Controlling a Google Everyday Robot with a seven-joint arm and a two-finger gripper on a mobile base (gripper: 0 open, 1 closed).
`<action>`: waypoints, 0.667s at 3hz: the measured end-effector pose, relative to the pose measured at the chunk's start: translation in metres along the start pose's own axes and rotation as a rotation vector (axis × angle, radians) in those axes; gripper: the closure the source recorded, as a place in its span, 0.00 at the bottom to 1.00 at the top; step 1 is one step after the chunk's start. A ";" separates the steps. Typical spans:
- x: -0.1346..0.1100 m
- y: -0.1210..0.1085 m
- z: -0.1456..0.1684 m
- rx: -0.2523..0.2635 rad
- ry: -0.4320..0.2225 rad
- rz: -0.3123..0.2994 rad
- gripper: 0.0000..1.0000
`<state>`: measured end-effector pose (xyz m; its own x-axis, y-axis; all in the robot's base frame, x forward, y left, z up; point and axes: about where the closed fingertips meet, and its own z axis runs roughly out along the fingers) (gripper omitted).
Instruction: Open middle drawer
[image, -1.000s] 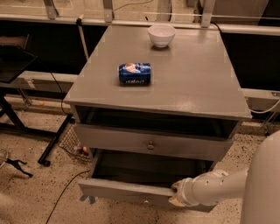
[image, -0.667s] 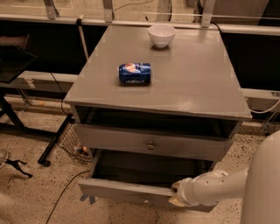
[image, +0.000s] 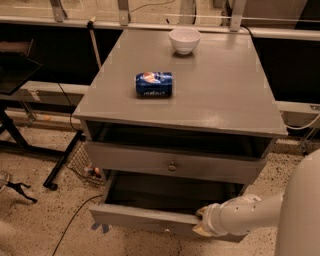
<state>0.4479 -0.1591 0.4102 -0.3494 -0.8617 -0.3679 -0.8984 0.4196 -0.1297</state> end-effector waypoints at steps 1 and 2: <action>0.000 0.000 -0.001 0.000 0.000 0.000 0.12; -0.002 -0.002 0.005 -0.007 -0.013 -0.001 0.00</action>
Offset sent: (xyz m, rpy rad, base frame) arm 0.0185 -0.0102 -0.0039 0.0427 0.0031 0.0145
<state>0.4518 -0.1571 0.4065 -0.3448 -0.8584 -0.3797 -0.9008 0.4164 -0.1233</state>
